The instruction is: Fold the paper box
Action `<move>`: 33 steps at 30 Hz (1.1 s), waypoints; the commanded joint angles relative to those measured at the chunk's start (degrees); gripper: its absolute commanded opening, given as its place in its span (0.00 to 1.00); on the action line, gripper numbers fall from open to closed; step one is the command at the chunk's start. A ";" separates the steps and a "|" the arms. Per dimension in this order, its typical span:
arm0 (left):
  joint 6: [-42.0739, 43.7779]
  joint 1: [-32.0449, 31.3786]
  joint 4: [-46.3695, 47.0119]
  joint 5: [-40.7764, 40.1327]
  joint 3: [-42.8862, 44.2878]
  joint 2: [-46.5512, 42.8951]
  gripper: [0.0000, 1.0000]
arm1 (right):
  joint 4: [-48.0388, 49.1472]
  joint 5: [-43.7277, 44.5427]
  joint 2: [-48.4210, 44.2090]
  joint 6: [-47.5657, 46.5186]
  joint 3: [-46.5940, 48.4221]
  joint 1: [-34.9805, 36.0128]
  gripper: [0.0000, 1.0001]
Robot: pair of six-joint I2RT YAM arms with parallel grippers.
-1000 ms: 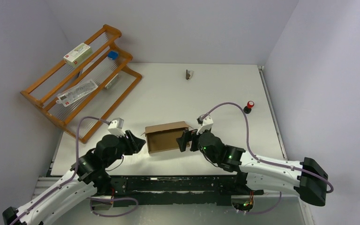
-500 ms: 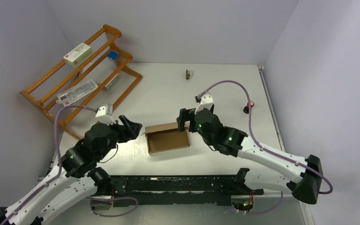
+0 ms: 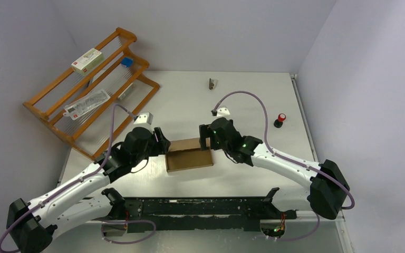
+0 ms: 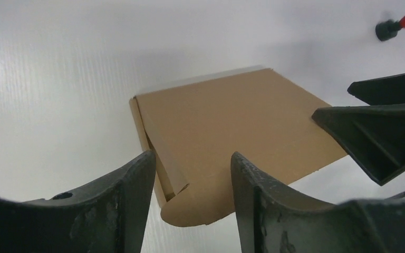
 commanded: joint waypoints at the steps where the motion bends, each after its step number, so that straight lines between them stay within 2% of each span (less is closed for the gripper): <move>1: -1.55 -0.30 5.15 4.92 -4.67 -1.10 0.56 | 2.71 -3.27 -2.07 1.88 -5.22 -0.14 0.91; 10: -6.84 -0.31 12.34 11.44 -12.97 -0.56 0.44 | 8.81 -7.01 -3.43 5.34 -12.76 -0.14 0.85; 15: -6.53 -0.24 12.12 11.00 -12.81 -0.29 0.41 | 9.31 -8.09 -4.13 7.25 -13.11 -0.14 0.81; 22: -6.87 -0.29 12.73 12.56 -13.36 0.30 0.38 | 8.19 -11.34 -3.96 11.40 -12.53 -0.14 0.70; 28: -9.08 -0.27 16.50 13.32 -16.17 0.77 0.36 | 13.79 -15.68 -1.61 13.89 -14.36 -0.14 0.61; 33: -9.32 -0.29 19.87 11.43 -16.47 2.00 0.31 | 21.31 -17.10 2.27 13.89 -15.02 -0.23 0.57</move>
